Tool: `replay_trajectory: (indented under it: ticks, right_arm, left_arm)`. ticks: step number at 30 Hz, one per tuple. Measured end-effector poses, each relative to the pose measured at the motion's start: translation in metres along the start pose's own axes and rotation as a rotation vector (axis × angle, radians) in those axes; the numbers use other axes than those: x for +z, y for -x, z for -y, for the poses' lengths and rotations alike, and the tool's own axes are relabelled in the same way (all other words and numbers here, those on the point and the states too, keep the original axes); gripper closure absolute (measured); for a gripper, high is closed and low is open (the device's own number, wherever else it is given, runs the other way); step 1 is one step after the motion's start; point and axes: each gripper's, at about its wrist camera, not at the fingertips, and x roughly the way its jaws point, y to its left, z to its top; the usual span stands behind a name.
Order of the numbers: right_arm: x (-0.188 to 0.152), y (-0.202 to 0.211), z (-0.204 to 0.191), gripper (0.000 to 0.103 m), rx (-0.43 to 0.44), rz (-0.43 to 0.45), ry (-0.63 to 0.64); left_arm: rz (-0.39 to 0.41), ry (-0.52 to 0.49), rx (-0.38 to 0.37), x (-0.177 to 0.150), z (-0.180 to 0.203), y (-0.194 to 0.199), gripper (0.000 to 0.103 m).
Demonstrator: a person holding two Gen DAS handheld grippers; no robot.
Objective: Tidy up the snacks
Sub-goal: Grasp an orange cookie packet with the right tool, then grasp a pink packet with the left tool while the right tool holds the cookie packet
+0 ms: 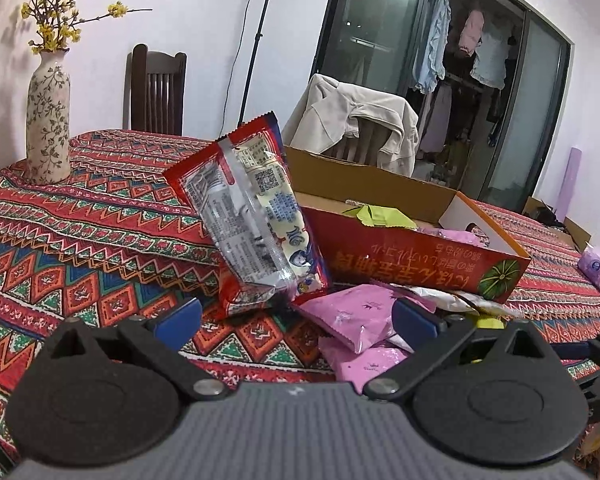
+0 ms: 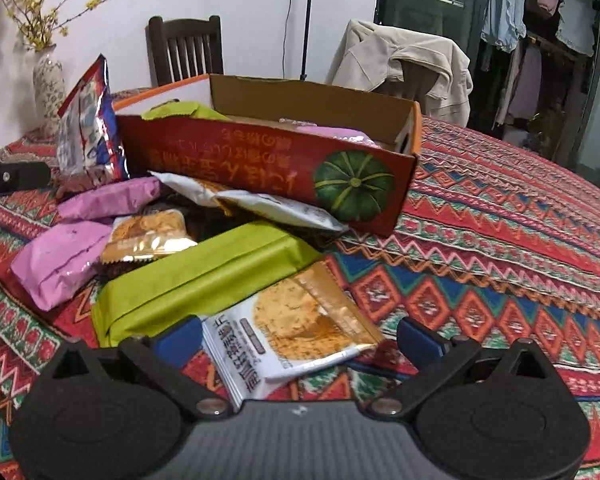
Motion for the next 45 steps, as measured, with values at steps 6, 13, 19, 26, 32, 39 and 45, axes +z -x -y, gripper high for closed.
replay_trajectory:
  ticks: [6,13,19,26,32,39,45]
  right_arm:
    - [-0.007,0.002,0.004,0.001,0.029,0.025,-0.033]
    - [-0.013,0.013,0.007,0.022,0.024,0.07,-0.053]
    - [-0.016,0.019,0.019,0.04,0.02,0.107,-0.121]
    - [-0.019,0.028,0.023,0.052,0.008,0.171,-0.145]
    - [-0.02,0.032,0.025,0.06,0.006,0.199,-0.16]
    - [-0.023,0.04,0.025,0.062,0.005,0.239,-0.156]
    - [-0.024,0.045,0.024,0.071,0.006,0.27,-0.151]
  left_arm:
    - [-0.009,0.01,-0.006,0.0,-0.002,-0.002,0.0]
    - [-0.012,0.013,0.008,0.0,-0.002,-0.003,0.0]
    - [-0.015,0.012,0.037,-0.001,-0.001,-0.004,0.0]
    - [-0.036,-0.013,0.07,-0.002,0.006,0.001,0.0]
    - [-0.096,-0.019,0.054,-0.007,0.017,0.002,0.0]
    - [-0.146,-0.024,0.06,-0.013,0.026,-0.001,0.0]
    - [-0.187,-0.054,0.07,-0.019,0.039,-0.008,0.0]
